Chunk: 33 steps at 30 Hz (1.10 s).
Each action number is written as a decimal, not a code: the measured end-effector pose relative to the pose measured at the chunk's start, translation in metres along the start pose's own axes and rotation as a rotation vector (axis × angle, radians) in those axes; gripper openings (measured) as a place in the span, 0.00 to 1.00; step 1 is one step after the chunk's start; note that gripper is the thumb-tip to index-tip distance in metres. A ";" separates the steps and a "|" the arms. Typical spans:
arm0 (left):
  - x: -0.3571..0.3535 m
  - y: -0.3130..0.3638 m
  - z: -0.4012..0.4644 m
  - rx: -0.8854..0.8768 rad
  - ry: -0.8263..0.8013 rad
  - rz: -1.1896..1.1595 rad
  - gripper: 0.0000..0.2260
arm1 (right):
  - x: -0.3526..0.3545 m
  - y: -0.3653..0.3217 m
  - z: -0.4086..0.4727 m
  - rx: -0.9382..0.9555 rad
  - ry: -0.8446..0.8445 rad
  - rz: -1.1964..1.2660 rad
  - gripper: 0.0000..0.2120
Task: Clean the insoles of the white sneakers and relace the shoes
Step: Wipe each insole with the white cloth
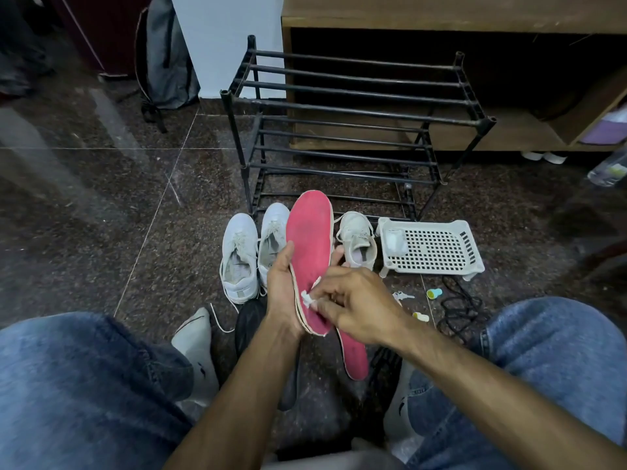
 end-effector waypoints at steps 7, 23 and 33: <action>-0.012 -0.014 0.003 0.049 -0.037 0.023 0.23 | 0.010 0.015 0.021 -0.143 0.160 -0.127 0.06; -0.001 0.009 0.009 0.021 -0.093 0.022 0.30 | -0.002 -0.011 0.009 -0.040 0.063 0.083 0.06; -0.005 0.008 0.011 -0.032 -0.071 0.020 0.28 | 0.004 0.003 0.008 -0.115 0.160 -0.129 0.05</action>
Point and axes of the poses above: each hand's wrist, its own z-axis towards the middle knuckle, its own x-axis out of the back of the hand, y = z × x, the point moved 4 cm from there along z, towards the middle knuckle, and after that the axes turned 9 degrees about y, right-handed, at the moved point
